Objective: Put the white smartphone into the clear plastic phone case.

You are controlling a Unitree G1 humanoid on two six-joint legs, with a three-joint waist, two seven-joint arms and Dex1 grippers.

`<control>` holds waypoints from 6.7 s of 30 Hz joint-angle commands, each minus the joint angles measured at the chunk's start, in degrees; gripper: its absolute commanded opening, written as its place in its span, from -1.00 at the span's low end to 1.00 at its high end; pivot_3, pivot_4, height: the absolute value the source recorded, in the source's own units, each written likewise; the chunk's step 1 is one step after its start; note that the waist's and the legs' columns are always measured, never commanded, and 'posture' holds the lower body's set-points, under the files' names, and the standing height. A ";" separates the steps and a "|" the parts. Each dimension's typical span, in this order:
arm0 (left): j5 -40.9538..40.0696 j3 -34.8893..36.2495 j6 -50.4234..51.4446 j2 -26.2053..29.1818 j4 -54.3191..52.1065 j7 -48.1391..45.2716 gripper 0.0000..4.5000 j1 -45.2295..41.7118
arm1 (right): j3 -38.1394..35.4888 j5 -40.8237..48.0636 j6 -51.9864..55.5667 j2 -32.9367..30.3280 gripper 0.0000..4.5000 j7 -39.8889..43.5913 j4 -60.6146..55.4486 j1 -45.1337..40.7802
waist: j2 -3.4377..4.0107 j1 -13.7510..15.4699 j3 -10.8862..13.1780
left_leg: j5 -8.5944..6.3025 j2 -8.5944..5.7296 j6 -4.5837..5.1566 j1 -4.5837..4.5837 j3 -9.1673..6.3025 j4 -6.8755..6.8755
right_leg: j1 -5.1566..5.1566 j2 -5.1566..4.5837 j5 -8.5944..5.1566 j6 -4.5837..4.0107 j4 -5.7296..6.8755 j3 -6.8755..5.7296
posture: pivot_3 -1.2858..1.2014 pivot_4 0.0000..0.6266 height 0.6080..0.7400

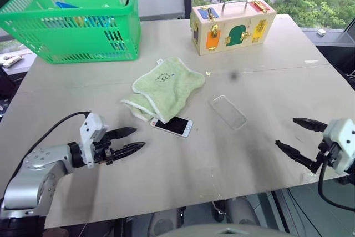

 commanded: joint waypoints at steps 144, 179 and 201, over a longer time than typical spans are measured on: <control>32.14 -48.10 -8.75 -21.68 21.17 -13.26 0.52 -50.45 | 2.82 4.28 0.71 -1.04 1.00 -4.57 -16.73 -1.60 | 0.14 -0.07 -0.59 | -0.05 -0.25 0.17 -0.12 -0.10 0.80 | 0.05 0.59 -0.03 0.04 0.58 0.69 | 0.03 -0.52 1.00; 6.57 -20.01 -6.04 -11.06 19.22 -18.32 0.96 -38.76 | 38.08 -9.68 32.09 9.34 1.00 -23.45 2.18 -37.72 | 0.07 -1.38 -0.26 | -0.06 -0.10 0.19 -0.12 -0.13 0.73 | -0.02 0.58 -0.03 0.02 0.64 0.69 | 0.03 -0.52 1.00; -1.92 -8.11 -1.81 -5.25 4.56 -7.83 1.00 -18.46 | 49.53 -17.39 20.20 11.27 -0.99 -11.55 23.64 -51.49 | 0.08 -1.54 -0.24 | -0.06 -0.05 0.20 -0.04 -0.08 0.74 | 0.02 0.45 -0.02 0.02 0.59 0.64 | 0.03 -0.52 1.00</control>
